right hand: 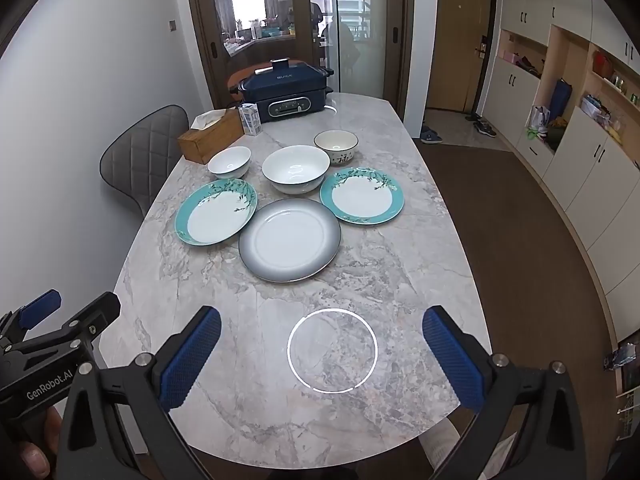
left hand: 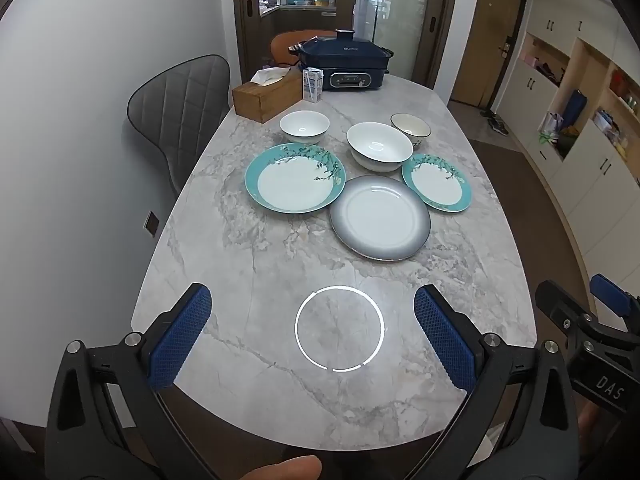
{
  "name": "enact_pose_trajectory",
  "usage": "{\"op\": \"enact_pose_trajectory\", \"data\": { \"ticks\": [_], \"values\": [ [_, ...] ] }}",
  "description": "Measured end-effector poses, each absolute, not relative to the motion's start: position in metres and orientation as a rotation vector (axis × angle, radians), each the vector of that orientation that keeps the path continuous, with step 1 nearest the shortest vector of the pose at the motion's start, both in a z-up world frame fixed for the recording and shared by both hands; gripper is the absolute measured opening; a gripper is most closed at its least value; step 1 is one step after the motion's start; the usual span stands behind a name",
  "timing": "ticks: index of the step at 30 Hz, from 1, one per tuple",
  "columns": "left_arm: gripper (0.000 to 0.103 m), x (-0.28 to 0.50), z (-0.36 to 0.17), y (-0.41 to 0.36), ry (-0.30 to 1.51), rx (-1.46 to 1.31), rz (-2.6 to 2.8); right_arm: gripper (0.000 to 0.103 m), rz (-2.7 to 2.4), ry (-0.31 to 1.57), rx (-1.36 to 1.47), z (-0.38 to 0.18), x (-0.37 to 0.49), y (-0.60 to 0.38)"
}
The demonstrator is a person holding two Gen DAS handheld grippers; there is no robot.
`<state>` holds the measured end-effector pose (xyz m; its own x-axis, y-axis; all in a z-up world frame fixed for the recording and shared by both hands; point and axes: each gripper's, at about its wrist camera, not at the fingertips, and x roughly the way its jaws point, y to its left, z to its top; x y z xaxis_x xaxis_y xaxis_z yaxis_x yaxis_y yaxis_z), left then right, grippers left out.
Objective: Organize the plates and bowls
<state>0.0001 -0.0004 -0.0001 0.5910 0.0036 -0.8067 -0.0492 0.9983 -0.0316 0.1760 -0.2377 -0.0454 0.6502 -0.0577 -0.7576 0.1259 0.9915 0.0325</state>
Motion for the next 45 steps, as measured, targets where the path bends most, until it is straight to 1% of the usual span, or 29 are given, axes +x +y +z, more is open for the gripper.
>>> {"op": "enact_pose_trajectory", "data": {
  "ticks": [45],
  "values": [
    [0.102,-0.0025,-0.0011,0.0037,0.942,-0.055,0.033,0.103,-0.104,0.858,0.083,-0.0473,0.1797,-0.2359]
  ]
}}
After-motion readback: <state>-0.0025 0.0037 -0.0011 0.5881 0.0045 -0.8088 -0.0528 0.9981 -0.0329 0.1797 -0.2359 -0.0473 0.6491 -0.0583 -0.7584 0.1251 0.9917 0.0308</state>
